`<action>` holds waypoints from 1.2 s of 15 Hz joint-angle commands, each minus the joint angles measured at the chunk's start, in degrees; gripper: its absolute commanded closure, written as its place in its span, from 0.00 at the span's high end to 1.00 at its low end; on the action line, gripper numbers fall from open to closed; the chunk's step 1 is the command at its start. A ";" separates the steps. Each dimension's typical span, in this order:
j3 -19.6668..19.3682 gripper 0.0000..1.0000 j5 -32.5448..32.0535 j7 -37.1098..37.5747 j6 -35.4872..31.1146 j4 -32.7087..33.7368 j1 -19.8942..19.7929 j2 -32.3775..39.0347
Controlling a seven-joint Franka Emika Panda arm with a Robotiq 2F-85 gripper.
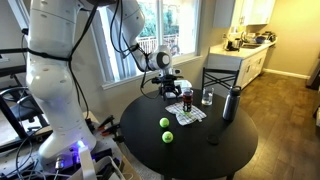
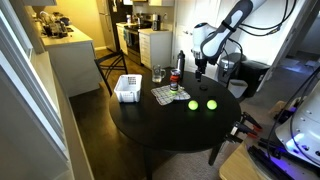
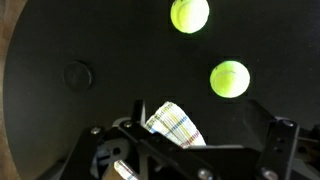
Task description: Put the left green ball in the container
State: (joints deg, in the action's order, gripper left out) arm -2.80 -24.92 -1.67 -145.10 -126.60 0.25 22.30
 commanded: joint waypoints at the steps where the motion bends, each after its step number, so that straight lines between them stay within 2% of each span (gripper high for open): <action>1: -0.72 1.00 0.56 -0.42 0.05 0.05 0.75 -0.02; 4: 0.45 1.00 2.80 -0.58 -3.03 0.68 0.17 3.63; 5: -0.23 1.00 1.98 1.43 -4.49 1.31 1.06 5.54; 6: 1.14 1.00 4.33 0.07 -6.57 1.99 0.46 8.26; 9: 1.11 1.00 6.00 0.49 -9.26 4.62 2.04 14.45; 13: 2.55 1.00 9.65 -1.34 -8.64 9.50 2.02 20.54; 18: 3.49 1.00 11.31 -2.28 -8.37 13.68 1.66 24.45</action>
State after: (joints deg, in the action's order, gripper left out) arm -0.12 -16.01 -1.52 -153.78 -114.85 2.45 45.15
